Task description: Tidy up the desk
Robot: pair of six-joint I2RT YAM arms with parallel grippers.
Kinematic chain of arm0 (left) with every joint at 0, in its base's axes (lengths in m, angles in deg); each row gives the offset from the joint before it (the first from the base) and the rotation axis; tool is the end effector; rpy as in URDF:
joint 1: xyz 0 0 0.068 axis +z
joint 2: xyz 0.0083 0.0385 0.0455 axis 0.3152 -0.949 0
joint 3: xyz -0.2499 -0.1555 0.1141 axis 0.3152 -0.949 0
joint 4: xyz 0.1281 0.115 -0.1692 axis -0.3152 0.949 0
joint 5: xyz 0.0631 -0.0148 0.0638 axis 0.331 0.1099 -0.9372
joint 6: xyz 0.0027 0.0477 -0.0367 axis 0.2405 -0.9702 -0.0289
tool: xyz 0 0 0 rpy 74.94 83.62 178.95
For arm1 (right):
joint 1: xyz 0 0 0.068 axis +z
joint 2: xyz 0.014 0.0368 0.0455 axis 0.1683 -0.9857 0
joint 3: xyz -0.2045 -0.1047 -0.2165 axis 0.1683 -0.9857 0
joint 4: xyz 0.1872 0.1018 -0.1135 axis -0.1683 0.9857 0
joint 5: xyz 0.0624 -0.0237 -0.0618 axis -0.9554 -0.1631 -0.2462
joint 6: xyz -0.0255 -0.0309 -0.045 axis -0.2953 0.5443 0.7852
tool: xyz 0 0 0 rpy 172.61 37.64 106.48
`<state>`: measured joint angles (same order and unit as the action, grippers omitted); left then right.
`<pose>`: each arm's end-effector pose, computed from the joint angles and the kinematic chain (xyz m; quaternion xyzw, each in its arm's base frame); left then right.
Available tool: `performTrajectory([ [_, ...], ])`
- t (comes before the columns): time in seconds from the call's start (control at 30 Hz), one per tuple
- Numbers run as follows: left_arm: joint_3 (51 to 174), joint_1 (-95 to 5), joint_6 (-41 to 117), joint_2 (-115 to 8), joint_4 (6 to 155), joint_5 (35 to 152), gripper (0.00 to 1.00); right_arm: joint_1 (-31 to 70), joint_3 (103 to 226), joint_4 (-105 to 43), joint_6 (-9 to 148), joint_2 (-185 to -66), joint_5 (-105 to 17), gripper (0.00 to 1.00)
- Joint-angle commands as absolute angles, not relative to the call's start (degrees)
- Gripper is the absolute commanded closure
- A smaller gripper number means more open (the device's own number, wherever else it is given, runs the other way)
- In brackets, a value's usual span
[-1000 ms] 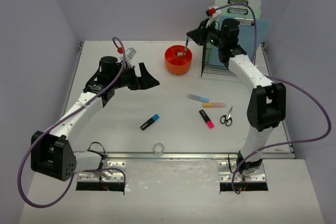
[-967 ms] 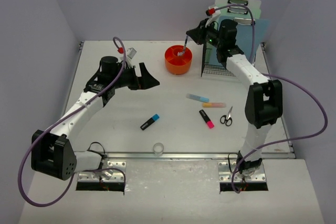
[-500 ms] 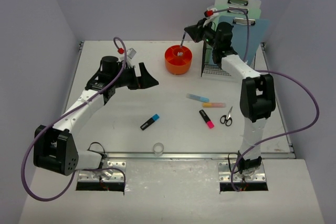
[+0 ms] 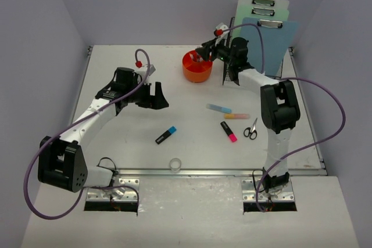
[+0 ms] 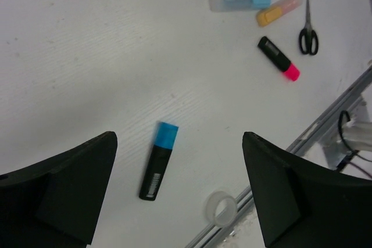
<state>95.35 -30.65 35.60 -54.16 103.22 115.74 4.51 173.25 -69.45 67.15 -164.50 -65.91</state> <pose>0.2484 -0.0773 0.3142 0.1322 0.8767 -0.3090 0.3441 0.4817 0.1450 0.3041 -0.2177 0.6589 0.3151 0.6474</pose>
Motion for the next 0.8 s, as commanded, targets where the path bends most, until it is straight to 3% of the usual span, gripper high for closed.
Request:
performTrajectory([
  [0.0, 94.6, -31.9, 21.8, -53.0, 111.3, 111.9, 0.18, 4.9, 172.2, -73.1, 70.0, -164.4, -67.2, 0.48],
  [0.07, 92.8, -34.2, 17.2, -52.2, 114.1, 110.0, 0.26, 4.9, 171.6, -72.2, 69.5, -163.5, -67.4, 0.26],
  [0.17, 88.8, -41.9, 14.1, -51.8, 115.9, 106.0, 0.3, 4.8, 172.0, -70.0, 69.0, -159.8, -66.9, 0.18],
  [0.3, 88.6, -47.7, 13.5, -54.2, 115.2, 104.8, 0.32, 4.4, 173.9, -63.9, 68.3, -154.9, -67.2, 0.18],
  [0.53, 92.2, -52.7, 13.5, -64.2, 113.3, 99.4, 0.44, 2.1, 182.5, -35.1, 67.2, -147.8, -72.2, 0.21],
  [0.77, 94.8, -53.0, 14.7, -70.2, 111.7, 93.4, 0.46, -0.8, 174.4, -23.8, 64.5, -138.6, -74.4, 0.2],
])
